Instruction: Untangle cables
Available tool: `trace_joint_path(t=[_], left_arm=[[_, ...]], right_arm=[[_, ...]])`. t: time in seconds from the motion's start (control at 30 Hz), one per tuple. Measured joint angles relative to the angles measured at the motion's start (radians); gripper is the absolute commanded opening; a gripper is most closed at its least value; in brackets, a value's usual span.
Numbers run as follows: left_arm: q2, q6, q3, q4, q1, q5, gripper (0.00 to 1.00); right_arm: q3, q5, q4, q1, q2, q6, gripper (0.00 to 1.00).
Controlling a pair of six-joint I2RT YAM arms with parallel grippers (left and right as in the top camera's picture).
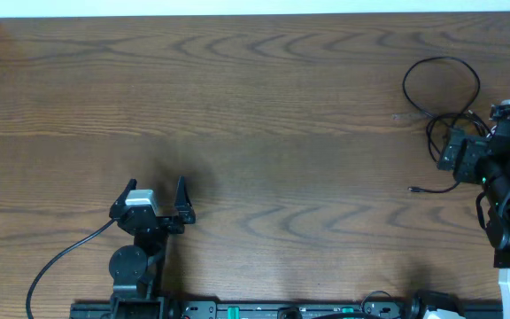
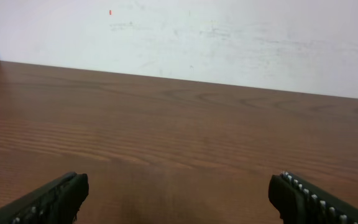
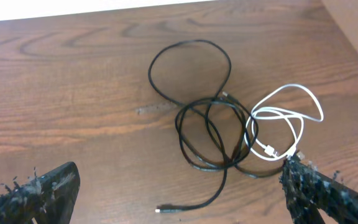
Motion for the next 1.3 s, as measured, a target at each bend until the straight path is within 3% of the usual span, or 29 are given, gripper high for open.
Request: trace_joint_path(t=[0.33,0.53,1.0,1.3], left_arm=[[0.000,0.000,0.000,0.000,0.000,0.000,0.98],[0.000,0.000,0.000,0.000,0.000,0.000,0.98],[0.000,0.000,0.000,0.000,0.000,-0.001,0.98],[0.000,0.000,0.002,-0.002,0.000,0.000,0.98]], right_arm=[[-0.013,0.000,-0.121,0.000,0.013,0.000,0.99],[-0.108,0.000,-0.039,0.000,-0.071,0.000,0.99],[-0.561,0.000,0.267,0.000,-0.490,0.000,0.99],[-0.824,0.000,0.763,0.000,-0.666,0.001,0.99]])
